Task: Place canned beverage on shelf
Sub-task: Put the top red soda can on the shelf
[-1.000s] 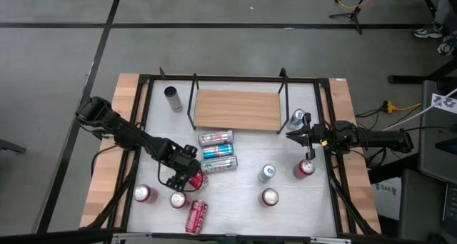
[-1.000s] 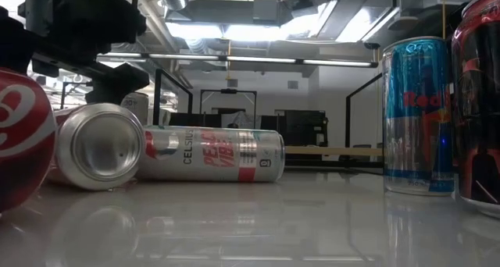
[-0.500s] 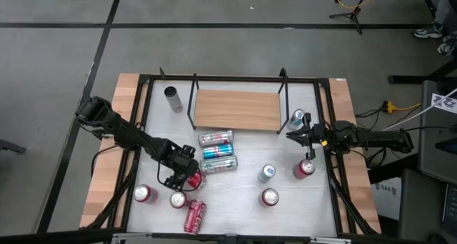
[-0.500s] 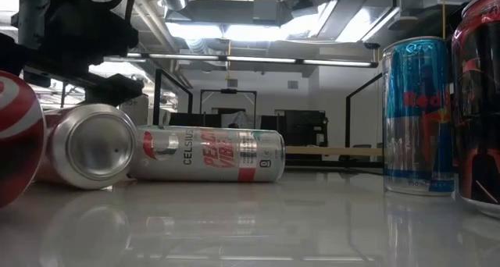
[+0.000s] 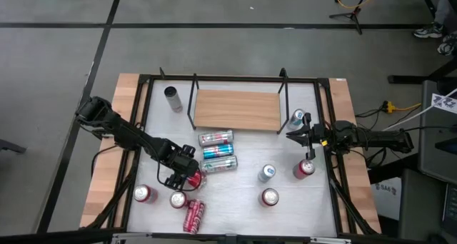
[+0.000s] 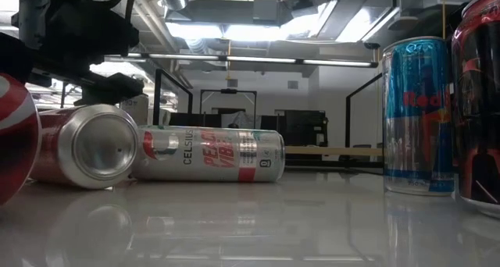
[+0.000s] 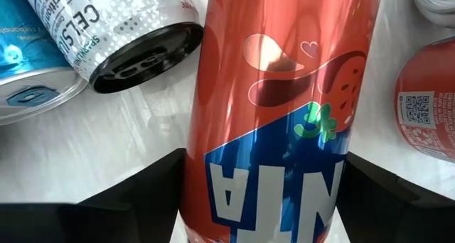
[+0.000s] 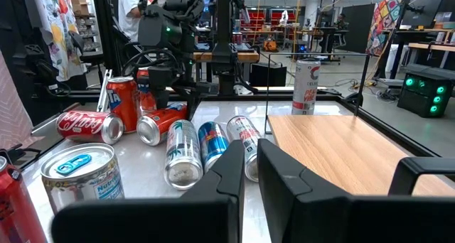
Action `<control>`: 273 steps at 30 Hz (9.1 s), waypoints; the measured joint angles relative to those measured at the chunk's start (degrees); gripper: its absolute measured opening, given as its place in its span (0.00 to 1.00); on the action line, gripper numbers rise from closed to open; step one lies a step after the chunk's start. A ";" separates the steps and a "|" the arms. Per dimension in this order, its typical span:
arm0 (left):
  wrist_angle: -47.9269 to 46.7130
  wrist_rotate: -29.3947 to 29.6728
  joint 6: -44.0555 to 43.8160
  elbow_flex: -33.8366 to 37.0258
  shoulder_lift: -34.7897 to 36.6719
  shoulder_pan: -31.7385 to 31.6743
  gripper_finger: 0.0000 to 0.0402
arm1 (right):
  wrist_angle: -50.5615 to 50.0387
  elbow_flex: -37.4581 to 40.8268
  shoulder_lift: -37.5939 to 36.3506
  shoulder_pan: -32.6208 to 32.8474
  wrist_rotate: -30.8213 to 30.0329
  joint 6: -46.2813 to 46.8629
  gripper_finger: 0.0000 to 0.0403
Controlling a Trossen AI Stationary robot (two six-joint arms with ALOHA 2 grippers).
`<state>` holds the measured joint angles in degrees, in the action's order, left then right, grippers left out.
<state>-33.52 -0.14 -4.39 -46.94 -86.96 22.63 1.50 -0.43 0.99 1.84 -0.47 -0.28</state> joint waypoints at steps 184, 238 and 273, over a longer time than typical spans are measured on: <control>-56.41 35.56 14.02 -16.57 -18.43 -11.35 0.73 | 0.00 0.00 -0.01 0.00 0.00 0.00 0.08; -56.54 89.16 24.53 -16.57 -18.43 2.93 0.73 | 12.18 0.00 0.00 0.01 2.50 24.49 0.59; -54.74 90.23 29.08 -16.57 -18.40 -4.46 0.73 | 11.89 0.00 0.00 0.01 2.16 23.77 0.59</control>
<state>-88.26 90.08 24.69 -63.51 -105.36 18.17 13.39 -0.43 0.99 1.85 1.69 23.49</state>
